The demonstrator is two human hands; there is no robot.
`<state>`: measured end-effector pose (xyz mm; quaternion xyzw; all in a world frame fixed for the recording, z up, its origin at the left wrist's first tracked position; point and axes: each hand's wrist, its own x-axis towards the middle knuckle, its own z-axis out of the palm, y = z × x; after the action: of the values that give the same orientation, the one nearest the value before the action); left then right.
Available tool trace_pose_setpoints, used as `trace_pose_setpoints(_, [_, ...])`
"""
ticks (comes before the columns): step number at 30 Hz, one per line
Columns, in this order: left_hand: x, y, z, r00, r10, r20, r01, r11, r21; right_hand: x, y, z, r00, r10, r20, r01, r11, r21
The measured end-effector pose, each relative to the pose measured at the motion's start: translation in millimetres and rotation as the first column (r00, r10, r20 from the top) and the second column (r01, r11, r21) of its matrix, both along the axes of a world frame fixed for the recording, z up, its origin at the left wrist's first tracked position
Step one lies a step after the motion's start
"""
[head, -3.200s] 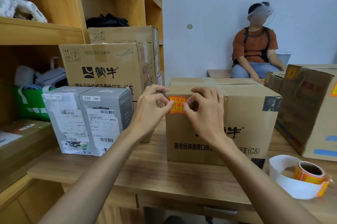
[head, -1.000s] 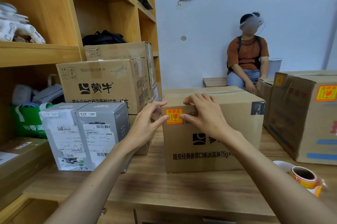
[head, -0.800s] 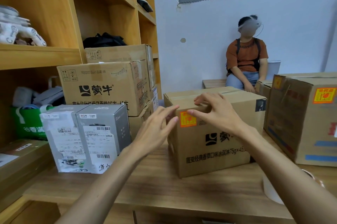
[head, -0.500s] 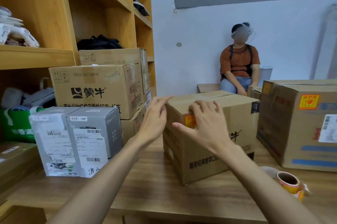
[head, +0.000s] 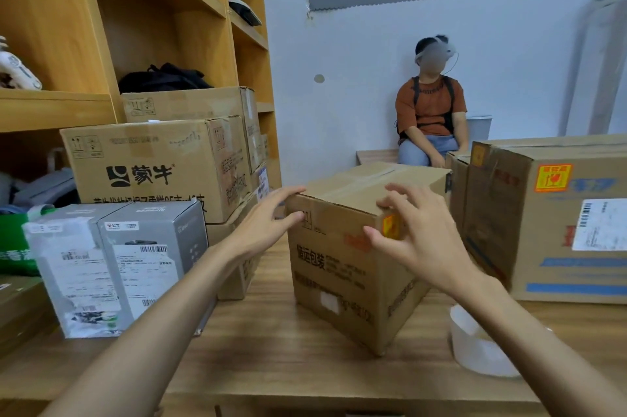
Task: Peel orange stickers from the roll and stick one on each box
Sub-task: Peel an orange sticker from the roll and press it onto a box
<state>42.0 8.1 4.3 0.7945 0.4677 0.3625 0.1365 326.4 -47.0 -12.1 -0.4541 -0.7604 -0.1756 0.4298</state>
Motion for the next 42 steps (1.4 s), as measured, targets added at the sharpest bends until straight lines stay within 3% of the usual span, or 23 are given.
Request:
trace_pose_setpoints(6, [4,-13,-10,0.99,-0.047,0.13,0.033,0.994,0.109,42,11,-6,0.988,0.087,-0.125,-0.11,0.976,-0.189])
trace_pose_setpoints(13, [8,-8,-20,0.993,0.004,0.122,-0.025,0.985,0.168,46,39,-7,0.947,0.188,-0.261,-0.274,0.897,-0.347])
trace_pose_setpoints(18, [16,-4,-24,0.99,0.048,0.136,-0.068,0.986,0.15,48,52,-10,0.935,0.189,-0.3,-0.303,0.866,-0.398])
trace_pose_setpoints(20, [19,-6,-21,0.994,0.092,0.057,-0.1,0.98,0.174,51,51,-8,0.949,0.16,-0.27,-0.265,0.869,-0.417])
trace_pose_setpoints(23, [30,-15,-16,0.962,0.224,-0.154,-0.139,0.892,0.43,61,40,-6,0.974,0.102,-0.204,-0.179,0.894,-0.41])
trace_pose_setpoints(27, [73,-30,-19,0.984,0.093,-0.152,0.02,0.788,0.616,90,11,-22,0.997,0.035,-0.072,-0.059,0.925,-0.374])
trace_pose_setpoints(30, [118,-36,-38,0.981,-0.063,-0.181,0.159,0.8,0.578,120,-10,-41,0.999,-0.031,-0.015,0.022,0.91,-0.413])
trace_pose_setpoints(35, [191,-46,-84,0.924,-0.302,-0.235,0.367,0.872,0.323,164,-42,-68,0.993,-0.106,-0.052,0.064,0.853,-0.517])
trace_pose_setpoints(38, [226,-55,-107,0.904,-0.374,-0.209,0.41,0.895,0.173,183,-54,-80,0.984,-0.132,-0.119,0.046,0.837,-0.545])
trace_pose_setpoints(42, [258,-66,-130,0.9,-0.389,-0.197,0.417,0.9,0.127,193,-64,-92,0.979,-0.144,-0.143,0.034,0.813,-0.582])
